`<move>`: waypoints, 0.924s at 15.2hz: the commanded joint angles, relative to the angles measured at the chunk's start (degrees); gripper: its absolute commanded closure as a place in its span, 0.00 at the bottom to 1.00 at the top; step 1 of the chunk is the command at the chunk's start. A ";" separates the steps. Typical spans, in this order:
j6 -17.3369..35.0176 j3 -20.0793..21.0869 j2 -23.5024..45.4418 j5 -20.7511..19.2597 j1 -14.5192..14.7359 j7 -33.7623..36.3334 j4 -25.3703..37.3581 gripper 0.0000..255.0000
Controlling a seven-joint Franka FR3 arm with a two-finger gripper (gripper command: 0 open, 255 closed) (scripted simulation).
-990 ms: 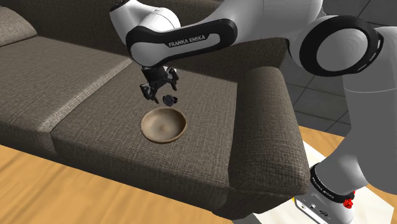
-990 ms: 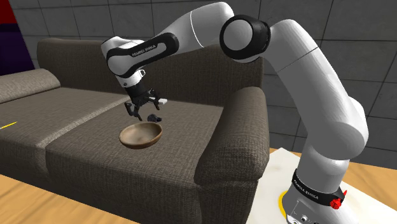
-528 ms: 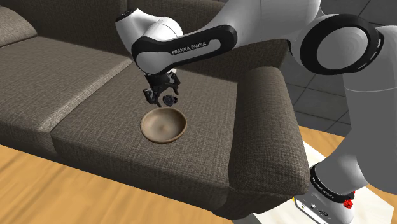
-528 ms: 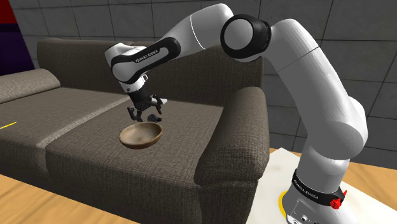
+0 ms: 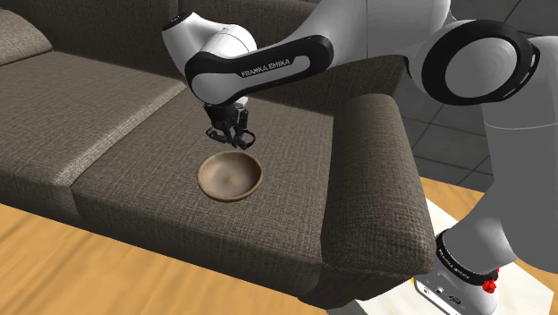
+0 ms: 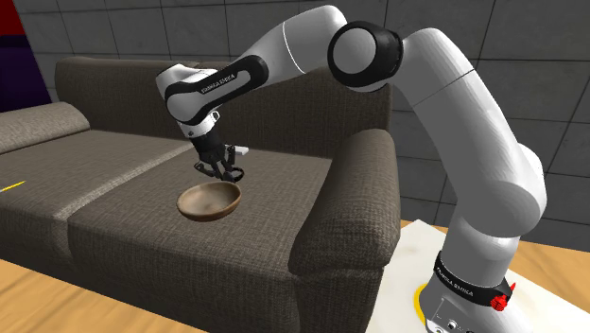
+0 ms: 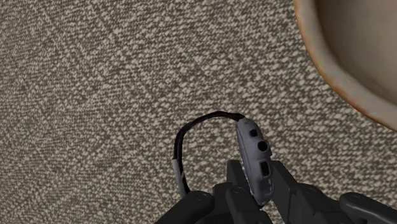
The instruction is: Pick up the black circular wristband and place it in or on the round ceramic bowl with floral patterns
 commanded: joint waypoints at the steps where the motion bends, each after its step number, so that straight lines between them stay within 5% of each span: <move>1: 0.00 0.00 0.00 0.00 0.00 0.00 0.00 1.00; 14: -4.80 0.30 -1.73 0.62 0.29 -1.29 3.34 1.00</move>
